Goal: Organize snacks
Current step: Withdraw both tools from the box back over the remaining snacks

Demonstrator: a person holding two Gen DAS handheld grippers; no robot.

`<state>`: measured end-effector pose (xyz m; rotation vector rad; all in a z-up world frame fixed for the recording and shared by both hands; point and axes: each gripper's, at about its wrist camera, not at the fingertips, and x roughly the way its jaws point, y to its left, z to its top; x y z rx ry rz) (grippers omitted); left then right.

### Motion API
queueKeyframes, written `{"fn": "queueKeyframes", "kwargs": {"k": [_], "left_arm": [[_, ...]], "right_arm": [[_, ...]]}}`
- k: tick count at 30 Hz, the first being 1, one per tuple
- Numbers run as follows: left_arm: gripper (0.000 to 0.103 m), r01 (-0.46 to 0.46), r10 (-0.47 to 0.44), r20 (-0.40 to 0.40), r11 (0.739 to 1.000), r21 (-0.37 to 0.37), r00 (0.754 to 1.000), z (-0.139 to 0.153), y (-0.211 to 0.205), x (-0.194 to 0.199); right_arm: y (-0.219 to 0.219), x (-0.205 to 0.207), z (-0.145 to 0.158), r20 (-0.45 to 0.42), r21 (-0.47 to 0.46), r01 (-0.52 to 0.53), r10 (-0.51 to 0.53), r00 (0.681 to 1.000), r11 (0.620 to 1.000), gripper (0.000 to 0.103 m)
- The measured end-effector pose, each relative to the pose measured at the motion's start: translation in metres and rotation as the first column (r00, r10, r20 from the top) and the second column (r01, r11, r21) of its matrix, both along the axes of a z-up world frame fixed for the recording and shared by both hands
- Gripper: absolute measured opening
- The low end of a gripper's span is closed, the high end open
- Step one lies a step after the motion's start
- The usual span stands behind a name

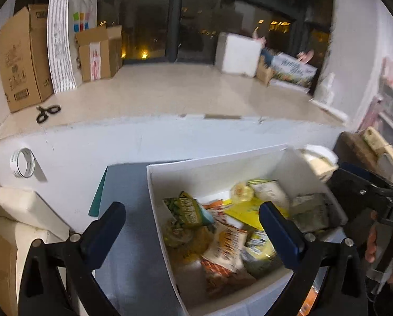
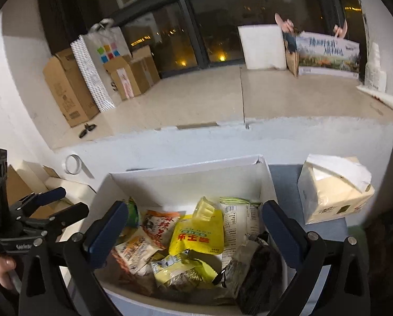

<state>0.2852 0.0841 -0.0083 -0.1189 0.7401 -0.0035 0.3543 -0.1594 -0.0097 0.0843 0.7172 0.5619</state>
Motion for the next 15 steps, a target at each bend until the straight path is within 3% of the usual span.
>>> {"fn": "queueKeyframes", "kwargs": {"k": [7,12,15], "left_arm": [[0.103,0.093,-0.1,0.095,0.993,0.074,0.991,0.029,-0.029,-0.093],[0.103,0.147,-0.154,0.139,0.987,0.059,0.978,0.042,-0.044,-0.154],[0.103,0.111,-0.117,0.153,0.993,0.043,0.981,0.04,-0.05,-0.179]], "right_arm": [[-0.03,-0.079,0.022,0.109,0.001,-0.075,0.075,0.991,0.997,0.103],[-0.051,-0.129,0.025,0.133,0.011,-0.1,0.098,0.986,0.995,0.103],[-0.064,-0.149,0.018,0.127,-0.009,-0.089,0.089,0.988,0.996,0.103]]}}
